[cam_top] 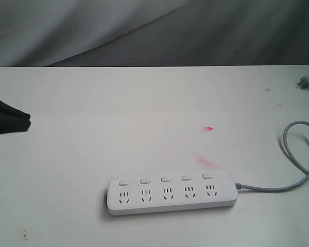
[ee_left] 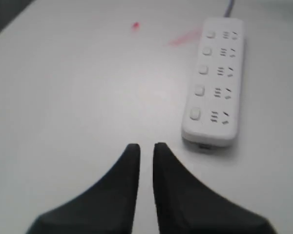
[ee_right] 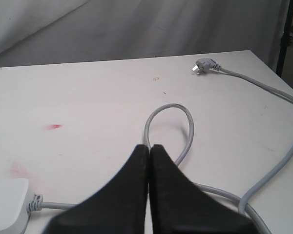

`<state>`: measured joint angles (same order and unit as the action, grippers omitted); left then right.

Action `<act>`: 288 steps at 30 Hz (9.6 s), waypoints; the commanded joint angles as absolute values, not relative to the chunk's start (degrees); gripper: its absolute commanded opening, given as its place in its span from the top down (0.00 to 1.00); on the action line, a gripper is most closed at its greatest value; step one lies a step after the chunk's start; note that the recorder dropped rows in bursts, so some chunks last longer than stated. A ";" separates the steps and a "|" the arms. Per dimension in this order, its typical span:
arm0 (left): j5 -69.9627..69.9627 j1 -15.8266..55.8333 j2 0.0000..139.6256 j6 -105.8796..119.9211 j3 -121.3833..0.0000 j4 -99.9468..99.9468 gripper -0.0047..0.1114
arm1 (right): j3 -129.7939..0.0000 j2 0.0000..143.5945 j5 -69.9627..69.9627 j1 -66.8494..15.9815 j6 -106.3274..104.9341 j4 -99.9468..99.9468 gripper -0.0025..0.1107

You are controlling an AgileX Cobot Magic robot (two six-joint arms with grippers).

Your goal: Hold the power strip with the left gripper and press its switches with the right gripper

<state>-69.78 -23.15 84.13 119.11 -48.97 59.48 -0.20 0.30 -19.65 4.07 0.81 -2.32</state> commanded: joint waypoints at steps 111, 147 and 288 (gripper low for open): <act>-52.29 8.84 117.46 120.00 -56.36 59.19 0.94 | 0.00 0.00 38.41 4.61 24.89 -0.68 0.98; -52.29 8.84 117.46 120.00 -56.36 59.35 0.94 | -72.07 99.00 -56.62 -2.80 -83.62 -57.08 0.81; -52.29 8.84 117.46 120.00 -56.36 59.35 0.94 | -71.52 112.53 -41.69 -27.46 -104.35 -55.81 0.41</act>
